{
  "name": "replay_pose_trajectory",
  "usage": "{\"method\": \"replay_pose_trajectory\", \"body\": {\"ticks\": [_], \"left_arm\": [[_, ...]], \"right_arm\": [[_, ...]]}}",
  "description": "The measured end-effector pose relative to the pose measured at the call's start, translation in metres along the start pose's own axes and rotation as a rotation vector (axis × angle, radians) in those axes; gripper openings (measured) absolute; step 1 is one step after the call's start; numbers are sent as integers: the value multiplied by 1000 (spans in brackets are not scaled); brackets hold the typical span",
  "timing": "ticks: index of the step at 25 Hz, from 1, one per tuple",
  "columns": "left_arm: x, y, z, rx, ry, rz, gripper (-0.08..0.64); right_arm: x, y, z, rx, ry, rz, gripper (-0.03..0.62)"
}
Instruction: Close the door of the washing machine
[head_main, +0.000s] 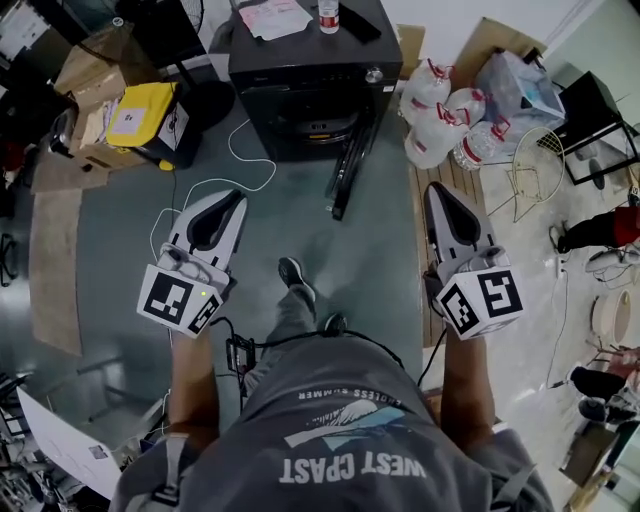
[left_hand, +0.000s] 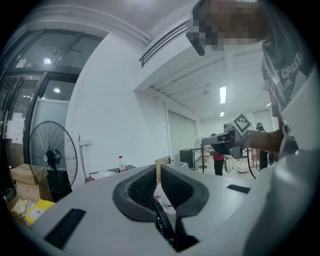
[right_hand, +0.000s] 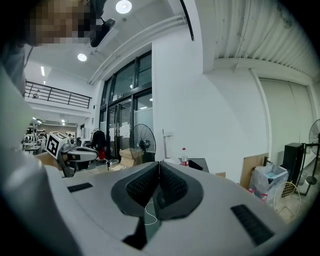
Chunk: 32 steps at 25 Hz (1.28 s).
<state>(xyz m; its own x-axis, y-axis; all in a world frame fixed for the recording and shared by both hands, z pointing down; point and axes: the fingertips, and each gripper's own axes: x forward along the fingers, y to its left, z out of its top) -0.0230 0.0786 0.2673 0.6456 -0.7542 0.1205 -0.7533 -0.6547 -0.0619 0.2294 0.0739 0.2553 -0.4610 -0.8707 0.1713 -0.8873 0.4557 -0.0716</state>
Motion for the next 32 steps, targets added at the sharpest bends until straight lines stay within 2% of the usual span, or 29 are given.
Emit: {"method": "replay_pose_trajectory", "body": {"ticks": [12, 20, 32], "left_arm": [[79, 98, 4, -6, -23, -86, 40], [106, 151, -2, -13, -33, -138, 40], [123, 193, -21, -73, -48, -103, 40]], "right_arm": [[111, -6, 16, 6, 20, -42, 29], [174, 0, 19, 7, 25, -71, 29], [232, 9, 14, -30, 82, -19, 29]]}}
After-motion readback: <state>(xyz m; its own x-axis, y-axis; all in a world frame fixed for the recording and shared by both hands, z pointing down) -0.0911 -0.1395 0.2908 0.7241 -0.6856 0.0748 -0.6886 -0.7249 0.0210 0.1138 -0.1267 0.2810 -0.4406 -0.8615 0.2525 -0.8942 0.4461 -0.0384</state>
